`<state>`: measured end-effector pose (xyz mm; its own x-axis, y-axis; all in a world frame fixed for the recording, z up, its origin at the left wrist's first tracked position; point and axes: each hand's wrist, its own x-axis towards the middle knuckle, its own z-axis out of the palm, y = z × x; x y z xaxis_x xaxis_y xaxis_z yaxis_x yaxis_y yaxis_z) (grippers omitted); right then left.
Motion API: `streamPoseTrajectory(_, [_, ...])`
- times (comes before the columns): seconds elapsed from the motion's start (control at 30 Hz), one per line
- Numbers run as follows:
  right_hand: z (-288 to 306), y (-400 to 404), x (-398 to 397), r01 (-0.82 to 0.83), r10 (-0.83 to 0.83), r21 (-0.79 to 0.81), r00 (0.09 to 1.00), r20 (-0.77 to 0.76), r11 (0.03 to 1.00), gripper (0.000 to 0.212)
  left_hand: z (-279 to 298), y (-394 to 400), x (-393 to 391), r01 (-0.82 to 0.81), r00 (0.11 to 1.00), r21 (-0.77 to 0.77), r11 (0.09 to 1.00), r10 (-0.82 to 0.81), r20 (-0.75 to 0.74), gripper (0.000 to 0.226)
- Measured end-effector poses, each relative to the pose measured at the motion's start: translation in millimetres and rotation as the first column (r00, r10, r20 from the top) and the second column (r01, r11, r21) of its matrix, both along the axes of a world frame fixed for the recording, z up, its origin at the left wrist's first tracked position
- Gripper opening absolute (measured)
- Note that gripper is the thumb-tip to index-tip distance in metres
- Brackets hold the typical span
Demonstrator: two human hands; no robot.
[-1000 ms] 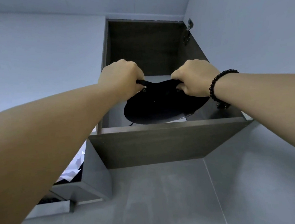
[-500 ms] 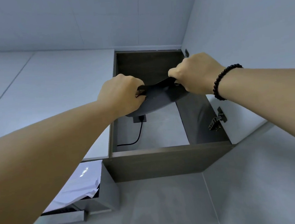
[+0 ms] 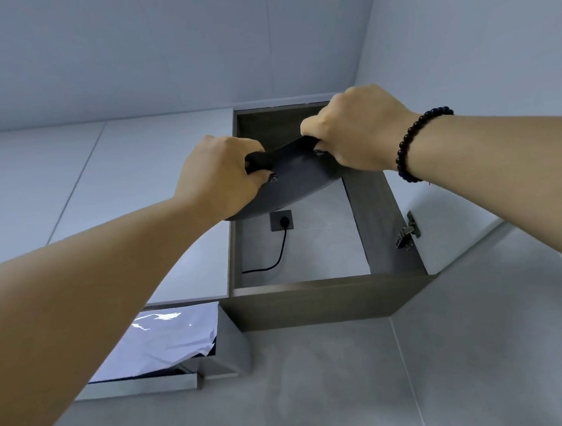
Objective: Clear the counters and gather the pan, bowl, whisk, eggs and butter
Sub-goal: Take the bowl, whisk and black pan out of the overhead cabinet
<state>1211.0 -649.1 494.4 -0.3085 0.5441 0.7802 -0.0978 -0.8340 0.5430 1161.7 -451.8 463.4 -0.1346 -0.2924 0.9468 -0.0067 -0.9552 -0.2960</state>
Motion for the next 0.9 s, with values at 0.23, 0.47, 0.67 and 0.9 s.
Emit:
streamPoseTrajectory(0.23, [-10.5,-20.3,-43.8,-0.056,0.055,-0.013,0.997,-0.054,0.998,0.010,-8.1,-23.0,-49.7,0.028,0.998,-0.028,0.999,-0.030,-0.059,0.005])
streamPoseTrajectory(0.47, [-29.5,-35.8,-90.4,-0.127,0.118,-0.061,0.985,-0.126,0.990,0.016,-29.0,-34.2,-94.4,0.069,0.989,-0.050,0.996,-0.074,-0.125,0.002])
streamPoseTrajectory(0.67, [-49.3,-31.3,-106.1,-0.285,0.233,-0.117,0.914,-0.332,0.951,0.016,-52.6,-25.0,-120.8,0.052,0.959,-0.142,0.989,-0.089,-0.270,0.003])
streamPoseTrajectory(0.9, [-100.0,-22.1,-104.6,-0.435,0.343,-0.069,0.790,-0.507,0.898,0.014,-89.0,-22.3,-143.1,-0.057,0.891,-0.176,0.983,-0.030,-0.452,0.015])
